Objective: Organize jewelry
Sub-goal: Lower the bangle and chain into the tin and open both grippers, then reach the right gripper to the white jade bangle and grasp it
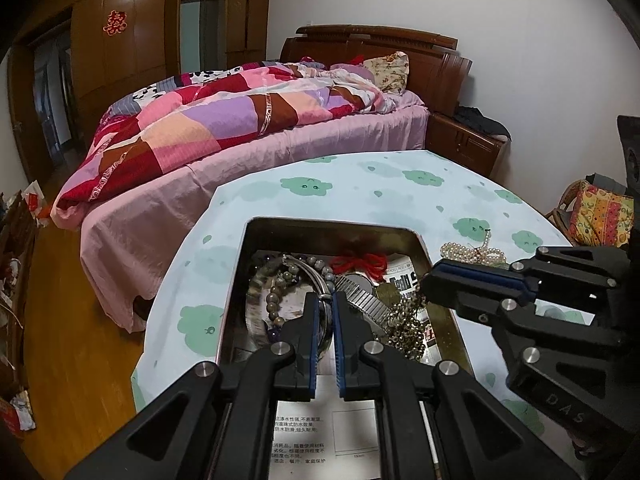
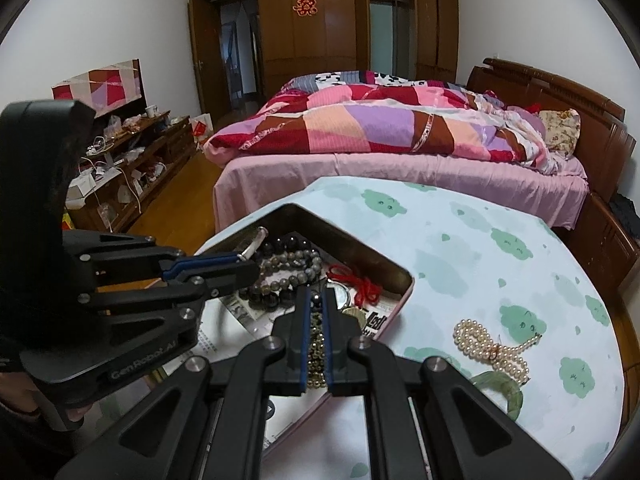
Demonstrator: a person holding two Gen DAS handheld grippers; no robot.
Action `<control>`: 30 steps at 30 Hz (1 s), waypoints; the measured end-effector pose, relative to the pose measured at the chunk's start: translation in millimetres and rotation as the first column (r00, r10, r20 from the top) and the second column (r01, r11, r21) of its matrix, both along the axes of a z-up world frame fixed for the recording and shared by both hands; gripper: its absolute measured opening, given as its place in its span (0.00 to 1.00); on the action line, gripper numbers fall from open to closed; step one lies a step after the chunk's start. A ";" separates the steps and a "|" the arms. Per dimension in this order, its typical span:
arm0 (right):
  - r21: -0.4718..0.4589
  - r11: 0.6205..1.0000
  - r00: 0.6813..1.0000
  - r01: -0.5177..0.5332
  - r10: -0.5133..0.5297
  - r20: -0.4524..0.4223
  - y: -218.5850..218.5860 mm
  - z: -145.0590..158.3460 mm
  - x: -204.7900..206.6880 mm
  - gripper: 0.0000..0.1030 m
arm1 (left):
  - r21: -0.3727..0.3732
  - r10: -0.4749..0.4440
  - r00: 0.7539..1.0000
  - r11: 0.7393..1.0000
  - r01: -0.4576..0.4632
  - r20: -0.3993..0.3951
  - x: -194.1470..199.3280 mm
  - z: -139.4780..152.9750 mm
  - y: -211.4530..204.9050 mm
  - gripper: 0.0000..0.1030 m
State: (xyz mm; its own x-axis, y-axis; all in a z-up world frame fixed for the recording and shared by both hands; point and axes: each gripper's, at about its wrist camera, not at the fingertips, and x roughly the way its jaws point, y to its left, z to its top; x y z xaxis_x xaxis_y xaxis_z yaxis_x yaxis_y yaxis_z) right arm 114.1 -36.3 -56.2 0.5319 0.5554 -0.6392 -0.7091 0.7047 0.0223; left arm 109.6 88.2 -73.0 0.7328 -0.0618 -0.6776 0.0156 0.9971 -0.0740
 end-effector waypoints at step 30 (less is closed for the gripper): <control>0.006 0.998 0.998 0.055 -0.055 -0.019 -13.0 -10.9 3.7 0.49 | 0.037 0.108 0.993 0.993 -0.110 0.053 -15.5 8.0 16.2 0.57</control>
